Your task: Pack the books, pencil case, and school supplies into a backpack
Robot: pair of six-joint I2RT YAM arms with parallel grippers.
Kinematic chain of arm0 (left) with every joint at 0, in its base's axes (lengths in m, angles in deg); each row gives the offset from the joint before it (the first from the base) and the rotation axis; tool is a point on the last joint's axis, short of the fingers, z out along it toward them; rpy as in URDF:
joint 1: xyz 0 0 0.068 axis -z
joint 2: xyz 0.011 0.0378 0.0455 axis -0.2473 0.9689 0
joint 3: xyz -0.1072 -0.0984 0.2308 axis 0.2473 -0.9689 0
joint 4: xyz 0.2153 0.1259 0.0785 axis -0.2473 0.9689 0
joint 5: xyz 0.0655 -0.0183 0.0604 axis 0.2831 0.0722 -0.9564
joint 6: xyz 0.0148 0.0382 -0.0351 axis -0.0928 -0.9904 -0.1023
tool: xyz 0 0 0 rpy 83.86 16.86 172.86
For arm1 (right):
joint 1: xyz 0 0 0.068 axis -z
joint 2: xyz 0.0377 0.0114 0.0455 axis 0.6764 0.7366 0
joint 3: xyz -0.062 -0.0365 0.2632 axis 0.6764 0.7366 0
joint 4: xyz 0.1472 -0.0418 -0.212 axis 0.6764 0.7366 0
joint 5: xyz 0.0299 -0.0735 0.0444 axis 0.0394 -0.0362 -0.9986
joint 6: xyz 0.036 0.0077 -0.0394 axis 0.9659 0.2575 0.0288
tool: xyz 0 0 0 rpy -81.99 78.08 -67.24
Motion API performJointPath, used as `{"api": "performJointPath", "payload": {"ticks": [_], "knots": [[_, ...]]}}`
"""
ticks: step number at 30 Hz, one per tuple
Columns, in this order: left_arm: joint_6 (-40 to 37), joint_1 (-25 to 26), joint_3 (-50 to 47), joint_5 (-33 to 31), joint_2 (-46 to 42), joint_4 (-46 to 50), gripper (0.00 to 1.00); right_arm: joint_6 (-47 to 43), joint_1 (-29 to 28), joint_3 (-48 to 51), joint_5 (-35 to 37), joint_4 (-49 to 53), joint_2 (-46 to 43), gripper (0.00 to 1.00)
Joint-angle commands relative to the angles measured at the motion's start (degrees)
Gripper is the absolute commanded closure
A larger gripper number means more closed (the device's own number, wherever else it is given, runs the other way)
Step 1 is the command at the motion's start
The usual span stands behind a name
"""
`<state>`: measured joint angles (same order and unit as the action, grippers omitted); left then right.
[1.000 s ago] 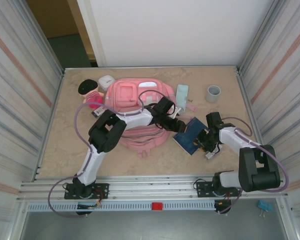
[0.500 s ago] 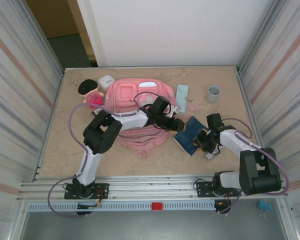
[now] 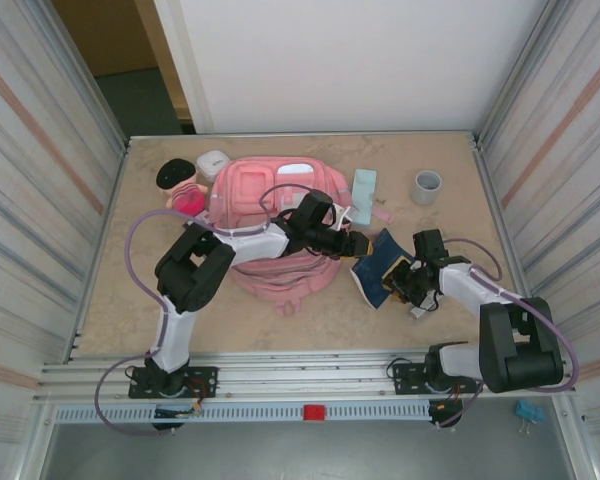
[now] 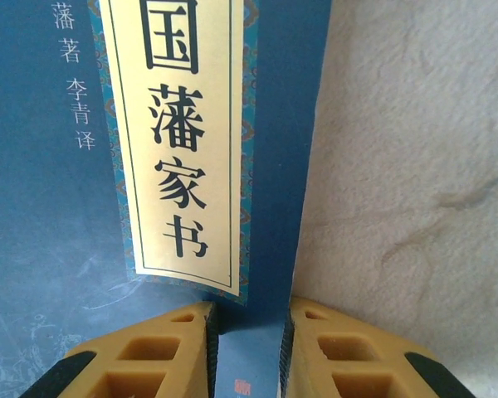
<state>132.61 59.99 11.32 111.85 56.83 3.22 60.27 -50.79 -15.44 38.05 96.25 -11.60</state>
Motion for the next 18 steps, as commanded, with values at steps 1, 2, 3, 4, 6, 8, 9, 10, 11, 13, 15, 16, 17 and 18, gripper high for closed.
{"api": "performJointPath", "payload": {"ticks": [1,2,3,4,6,8,9,10,11,13,15,16,17,18], "knots": [[1.89,1.48,-2.11,3.44,-1.75,-1.69,0.47,1.88,-3.17,2.15,-7.20,-7.69,2.24,0.74],[2.27,1.45,-2.59,3.09,-1.76,-2.13,0.47,2.08,-3.33,2.33,-7.24,-8.07,2.26,0.74],[2.74,1.36,-3.12,2.69,-1.89,-2.81,0.47,2.21,-3.52,2.49,-7.22,-8.55,2.26,0.74],[3.11,1.27,-3.69,2.49,-2.01,-3.66,0.47,2.35,-3.70,2.66,-7.19,-8.83,2.24,0.74],[3.31,1.17,-4.46,1.64,-2.53,-3.98,0.47,2.49,-3.90,2.77,-6.92,-8.96,2.15,0.74],[2.58,0.92,-5.07,0.17,-3.35,-2.83,0.47,2.63,-4.29,2.73,-6.79,-9.27,1.88,0.74],[2.15,0.84,-5.48,-0.52,-3.73,-2.54,0.47,2.73,-4.46,2.69,-6.57,-9.39,1.73,0.74],[1.80,0.75,-5.71,-1.13,-4.07,-1.90,0.48,2.87,-4.67,2.69,-6.40,-9.41,1.62,0.74],[1.32,0.61,-5.72,-1.72,-4.29,-0.93,0.50,2.92,-4.84,2.69,-6.17,-9.35,1.50,0.75],[-0.44,0.54,-5.55,-3.51,-4.90,1.71,0.56,3.04,-4.95,2.60,-5.79,-9.17,1.32,0.75],[-3.11,0.56,-4.94,-6.32,-5.97,5.43,0.66,2.92,-4.95,2.41,-5.11,-8.67,0.68,0.74],[-4.33,0.56,-4.69,-7.54,-6.40,7.06,0.71,2.92,-4.93,2.38,-4.77,-8.32,0.04,0.71],[-5.75,0.62,-4.28,-9.32,-7.11,8.94,0.78,2.77,-4.95,2.29,-4.27,-7.95,-0.78,0.67],[-7.06,0.63,-3.93,-11.01,-7.79,10.46,0.83,2.60,-4.95,2.23,-3.70,-7.54,-1.87,0.64]]}}
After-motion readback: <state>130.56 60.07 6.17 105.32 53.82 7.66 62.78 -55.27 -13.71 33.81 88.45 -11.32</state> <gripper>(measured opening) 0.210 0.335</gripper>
